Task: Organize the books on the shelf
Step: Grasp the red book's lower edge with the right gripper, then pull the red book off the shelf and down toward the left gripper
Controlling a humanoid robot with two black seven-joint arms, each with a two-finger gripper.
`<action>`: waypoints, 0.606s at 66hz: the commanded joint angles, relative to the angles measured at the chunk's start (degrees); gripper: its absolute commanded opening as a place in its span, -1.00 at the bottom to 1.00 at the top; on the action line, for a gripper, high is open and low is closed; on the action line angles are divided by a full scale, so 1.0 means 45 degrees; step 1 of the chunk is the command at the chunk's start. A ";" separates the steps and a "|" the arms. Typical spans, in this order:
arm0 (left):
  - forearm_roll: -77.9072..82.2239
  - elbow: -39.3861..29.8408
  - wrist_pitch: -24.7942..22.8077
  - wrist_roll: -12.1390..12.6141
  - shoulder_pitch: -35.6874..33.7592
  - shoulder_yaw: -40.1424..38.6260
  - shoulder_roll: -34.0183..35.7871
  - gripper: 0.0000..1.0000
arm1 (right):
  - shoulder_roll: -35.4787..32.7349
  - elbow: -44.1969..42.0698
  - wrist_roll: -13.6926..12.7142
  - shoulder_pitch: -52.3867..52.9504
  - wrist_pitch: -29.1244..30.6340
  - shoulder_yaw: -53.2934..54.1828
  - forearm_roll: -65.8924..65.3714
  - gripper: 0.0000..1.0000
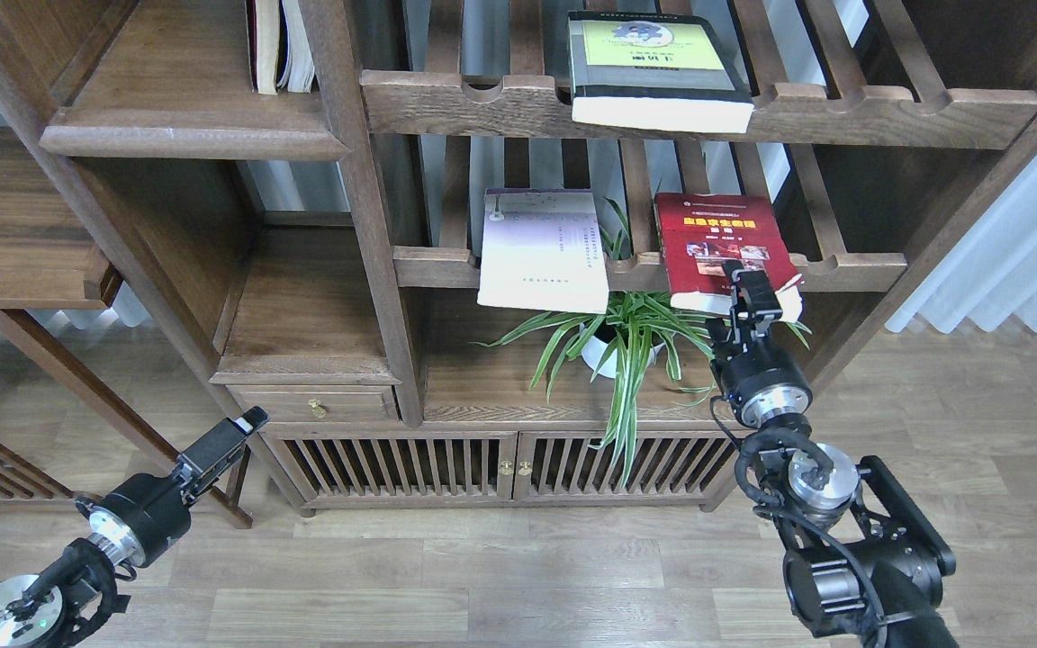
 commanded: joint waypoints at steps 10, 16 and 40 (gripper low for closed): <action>0.0004 0.0100 0.0000 -0.0019 0.0000 0.0002 0.0000 1.00 | 0.0000 0.0000 0.0191 -0.0012 -0.0029 0.0071 0.0072 0.27; 0.0004 0.0100 0.0000 -0.0019 0.0000 0.0002 0.0000 1.00 | 0.0000 -0.0020 0.0191 -0.0012 -0.0029 0.0032 0.0052 0.07; -0.0016 0.0275 0.0000 -0.0019 0.0020 -0.0017 0.0020 1.00 | 0.0000 0.0019 0.0289 -0.0188 0.0166 0.0071 0.0052 -0.91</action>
